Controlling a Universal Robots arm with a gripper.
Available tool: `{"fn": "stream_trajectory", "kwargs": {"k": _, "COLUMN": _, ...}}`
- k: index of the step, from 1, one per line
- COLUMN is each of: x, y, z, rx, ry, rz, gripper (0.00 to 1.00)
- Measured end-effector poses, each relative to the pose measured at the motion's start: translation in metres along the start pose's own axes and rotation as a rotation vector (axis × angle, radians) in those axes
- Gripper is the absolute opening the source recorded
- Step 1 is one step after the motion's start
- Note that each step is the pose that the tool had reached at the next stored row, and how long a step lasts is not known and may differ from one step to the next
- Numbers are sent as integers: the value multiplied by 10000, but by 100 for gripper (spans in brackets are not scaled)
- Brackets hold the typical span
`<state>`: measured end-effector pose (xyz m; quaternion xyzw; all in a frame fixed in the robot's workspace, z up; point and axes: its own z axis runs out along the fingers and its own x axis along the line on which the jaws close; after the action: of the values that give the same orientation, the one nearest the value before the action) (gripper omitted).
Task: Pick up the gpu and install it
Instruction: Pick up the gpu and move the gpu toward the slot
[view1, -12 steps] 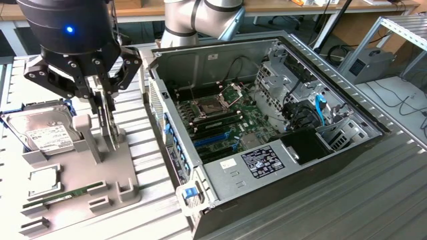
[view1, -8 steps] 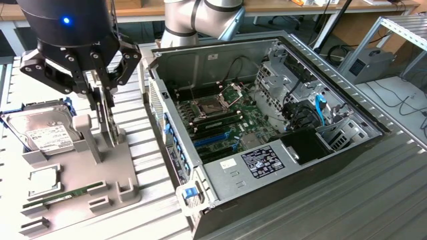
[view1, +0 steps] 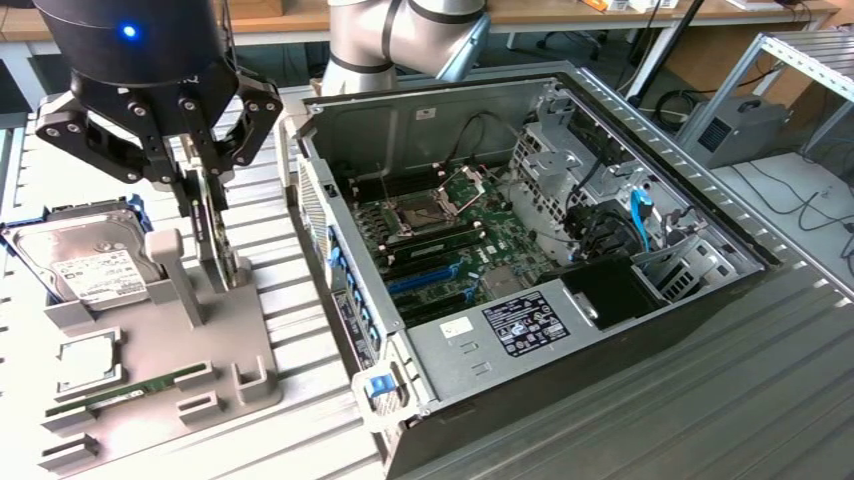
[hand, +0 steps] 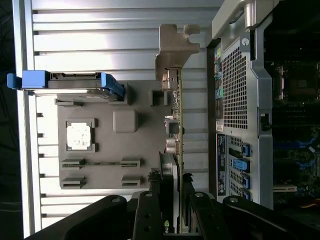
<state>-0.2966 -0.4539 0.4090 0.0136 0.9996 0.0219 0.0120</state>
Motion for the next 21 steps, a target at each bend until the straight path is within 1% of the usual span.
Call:
{"fn": "stream_trajectory", "kwargs": {"k": 9, "x": -22, "y": 2, "z": -3, "rx": 2, "ry": 1, "rz": 1, "gripper": 27}}
{"fn": "stream_trajectory", "kwargs": {"k": 15, "x": -47, "y": 7, "z": -90, "rx": 0, "ry": 1, "rz": 0, "gripper": 27}}
{"fn": "stream_trajectory", "kwargs": {"k": 21, "x": -55, "y": 7, "z": -91, "rx": 0, "ry": 1, "rz": 0, "gripper": 27}}
